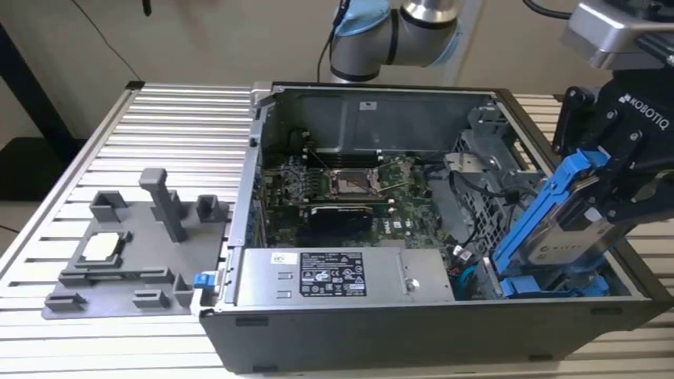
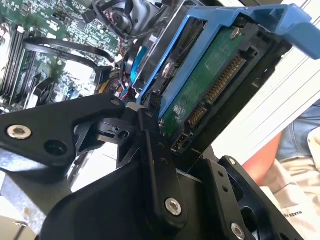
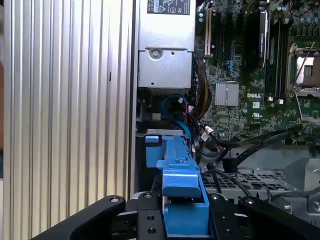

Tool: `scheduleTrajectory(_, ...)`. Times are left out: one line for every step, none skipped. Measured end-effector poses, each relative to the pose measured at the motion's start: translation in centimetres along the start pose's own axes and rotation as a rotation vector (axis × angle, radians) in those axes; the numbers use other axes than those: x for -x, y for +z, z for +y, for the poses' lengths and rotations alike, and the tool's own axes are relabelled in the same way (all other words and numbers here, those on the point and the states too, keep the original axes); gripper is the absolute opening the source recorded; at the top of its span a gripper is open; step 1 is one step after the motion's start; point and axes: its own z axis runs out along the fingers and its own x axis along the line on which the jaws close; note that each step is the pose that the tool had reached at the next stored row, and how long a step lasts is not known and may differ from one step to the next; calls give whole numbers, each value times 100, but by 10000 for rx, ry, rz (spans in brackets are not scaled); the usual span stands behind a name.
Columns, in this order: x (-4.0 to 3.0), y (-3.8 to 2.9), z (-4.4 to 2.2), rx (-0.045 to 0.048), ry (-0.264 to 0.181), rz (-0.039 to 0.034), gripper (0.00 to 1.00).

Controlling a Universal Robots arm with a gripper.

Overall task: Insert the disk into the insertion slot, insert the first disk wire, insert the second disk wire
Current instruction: 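Insert the disk into the insertion slot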

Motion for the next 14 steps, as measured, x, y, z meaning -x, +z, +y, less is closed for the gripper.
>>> scheduleTrajectory(0,9,-1,-6,-5,1,33)
scheduleTrajectory(0,20,-2,-13,-8,1,33)
scheduleTrajectory(0,32,-3,-23,-11,0,33)
scheduleTrajectory(0,41,-4,-33,-13,2,33)
scheduleTrajectory(1,54,-5,-46,-14,2,33)
scheduleTrajectory(1,65,-6,-56,-15,2,33)
scheduleTrajectory(1,76,-7,-65,-16,2,33)
scheduleTrajectory(1,87,-7,-74,-17,3,33)
scheduleTrajectory(1,102,-8,-84,-17,3,33)
scheduleTrajectory(1,117,-8,-91,-17,3,33)
scheduleTrajectory(1,135,-9,-93,-17,3,33)
scheduleTrajectory(1,154,-9,-95,-17,3,33)
scheduleTrajectory(1,171,-9,-95,-17,4,33)
scheduleTrajectory(1,191,-10,-95,-17,2,33)
